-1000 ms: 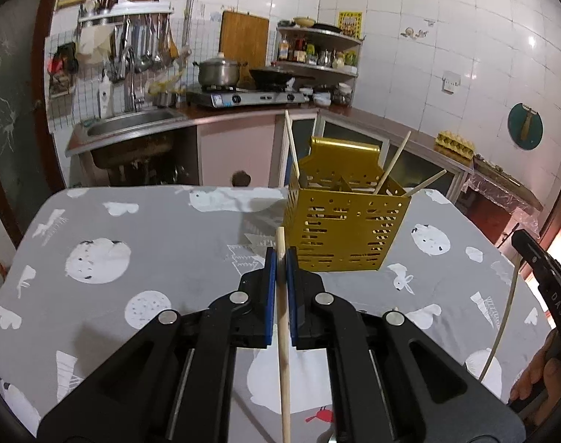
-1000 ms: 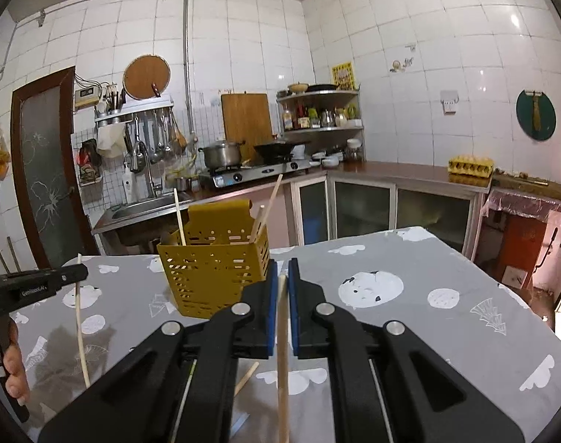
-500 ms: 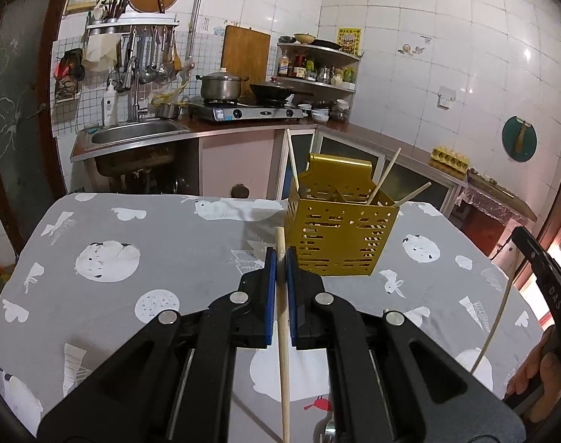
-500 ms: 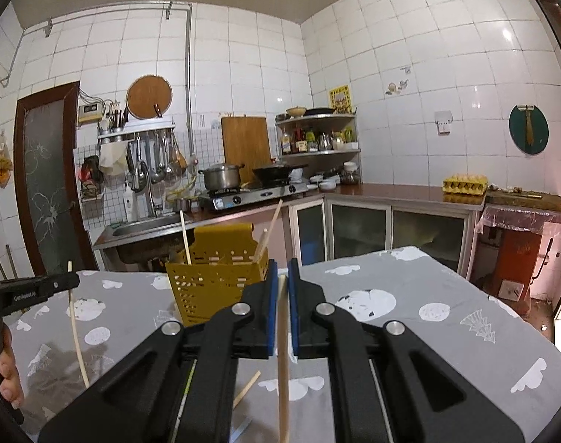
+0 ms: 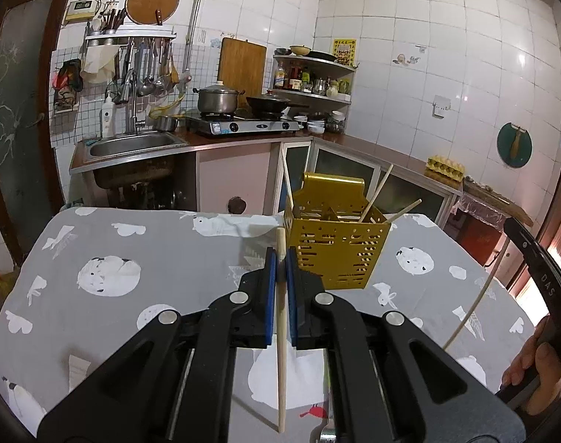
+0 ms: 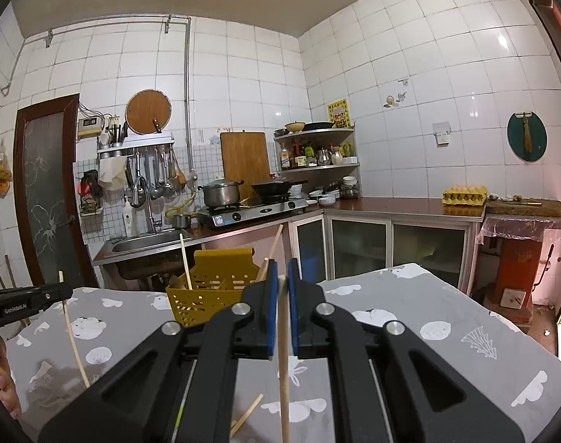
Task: Organize utensils
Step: 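Lift both chopsticks and carry them over the yellow holder, then lower the chopsticks into the holder and open both tools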
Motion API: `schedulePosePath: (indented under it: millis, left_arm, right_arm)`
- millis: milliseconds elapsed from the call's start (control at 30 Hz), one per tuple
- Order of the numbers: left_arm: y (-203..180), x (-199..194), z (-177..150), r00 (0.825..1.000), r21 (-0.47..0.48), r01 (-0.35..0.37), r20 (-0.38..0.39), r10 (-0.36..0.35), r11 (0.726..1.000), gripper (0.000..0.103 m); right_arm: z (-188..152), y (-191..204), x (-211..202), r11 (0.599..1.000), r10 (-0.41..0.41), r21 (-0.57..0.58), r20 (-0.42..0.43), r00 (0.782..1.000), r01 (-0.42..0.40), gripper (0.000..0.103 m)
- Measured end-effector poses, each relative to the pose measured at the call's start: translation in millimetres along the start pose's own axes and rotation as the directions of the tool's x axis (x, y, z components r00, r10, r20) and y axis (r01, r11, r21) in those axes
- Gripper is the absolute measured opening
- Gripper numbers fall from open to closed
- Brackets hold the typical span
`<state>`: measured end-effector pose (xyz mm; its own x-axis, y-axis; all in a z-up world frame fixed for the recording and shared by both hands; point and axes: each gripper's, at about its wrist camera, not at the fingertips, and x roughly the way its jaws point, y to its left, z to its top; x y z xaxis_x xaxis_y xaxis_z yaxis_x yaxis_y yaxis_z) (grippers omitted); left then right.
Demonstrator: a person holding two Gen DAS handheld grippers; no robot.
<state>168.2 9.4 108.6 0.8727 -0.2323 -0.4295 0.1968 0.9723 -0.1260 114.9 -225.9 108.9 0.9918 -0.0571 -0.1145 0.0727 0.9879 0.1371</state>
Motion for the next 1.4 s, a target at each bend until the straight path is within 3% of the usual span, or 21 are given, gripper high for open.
schedulePosePath:
  millis: [567, 800, 1133, 1400]
  left_arm:
    - [-6, 17, 32, 0.998, 0.01, 0.014, 0.054, -0.015, 1.0, 0.004]
    - [-19, 14, 76, 0.991, 0.037, 0.034, 0.128, -0.039, 0.999, 0.004]
    - [-39, 24, 162, 0.964, 0.058, 0.058, 0.257, -0.071, 0.997, 0.004]
    - [-49, 74, 176, 0.959, 0.068, 0.067, 0.27, -0.083, 0.995, 0.004]
  right_arm:
    - [31, 16, 16, 1.0, 0.019, -0.012, 0.043, 0.999, -0.018, 0.006]
    - [67, 35, 32, 0.999, 0.028, -0.034, 0.085, 0.996, -0.025, 0.006]
    - [134, 47, 78, 0.999, 0.039, 0.009, 0.151, 0.988, -0.041, 0.006]
    - [139, 52, 129, 0.999, 0.036, 0.012, 0.158, 0.987, -0.039, 0.006]
